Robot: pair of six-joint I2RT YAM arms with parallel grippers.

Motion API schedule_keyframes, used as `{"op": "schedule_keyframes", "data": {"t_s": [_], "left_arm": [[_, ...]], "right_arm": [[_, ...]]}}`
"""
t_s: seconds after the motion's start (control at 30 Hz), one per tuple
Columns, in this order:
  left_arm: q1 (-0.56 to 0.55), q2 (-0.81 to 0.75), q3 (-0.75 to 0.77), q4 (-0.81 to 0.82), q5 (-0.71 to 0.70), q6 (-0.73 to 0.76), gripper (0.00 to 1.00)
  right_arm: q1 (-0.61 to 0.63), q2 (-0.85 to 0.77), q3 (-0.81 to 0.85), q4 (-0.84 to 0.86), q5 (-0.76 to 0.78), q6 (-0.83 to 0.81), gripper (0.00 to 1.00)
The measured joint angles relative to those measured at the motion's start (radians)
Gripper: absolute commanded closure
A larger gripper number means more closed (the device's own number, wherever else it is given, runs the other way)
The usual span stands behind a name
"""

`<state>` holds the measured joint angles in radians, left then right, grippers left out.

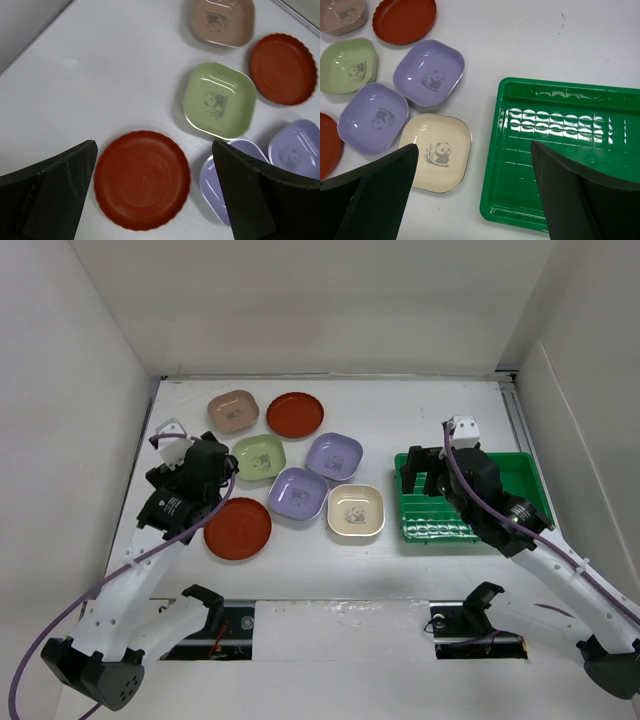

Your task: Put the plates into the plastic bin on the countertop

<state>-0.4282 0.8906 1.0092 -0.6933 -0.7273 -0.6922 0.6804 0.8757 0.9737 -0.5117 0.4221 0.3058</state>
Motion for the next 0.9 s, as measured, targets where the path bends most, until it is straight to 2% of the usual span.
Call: {"op": "schedule_keyframes", "data": {"t_s": [0.13,0.27,0.47,0.57,0.7,0.9], "left_arm": [[0.000,0.094,0.108,0.043,0.148,0.030,0.00],[0.000,0.307,0.302,0.143,0.251,0.081,0.00],[0.000,0.883,0.820,0.200,0.302,0.196,0.00],[0.001,1.141,1.012,0.195,0.336,0.241,0.00],[0.016,1.347,1.123,0.151,0.395,0.262,0.00],[0.093,1.403,1.130,0.126,0.481,0.260,0.00]], "right_arm": [[0.000,-0.001,0.000,0.010,-0.013,0.000,0.00],[0.000,-0.010,0.000,0.030,-0.040,0.000,0.00],[0.002,-0.031,-0.002,0.040,-0.081,0.001,0.00],[0.004,-0.058,-0.008,0.040,-0.095,0.001,0.00],[0.010,-0.115,-0.032,0.040,-0.102,0.001,0.00],[0.014,-0.142,-0.060,0.038,-0.105,0.002,0.00]]}}
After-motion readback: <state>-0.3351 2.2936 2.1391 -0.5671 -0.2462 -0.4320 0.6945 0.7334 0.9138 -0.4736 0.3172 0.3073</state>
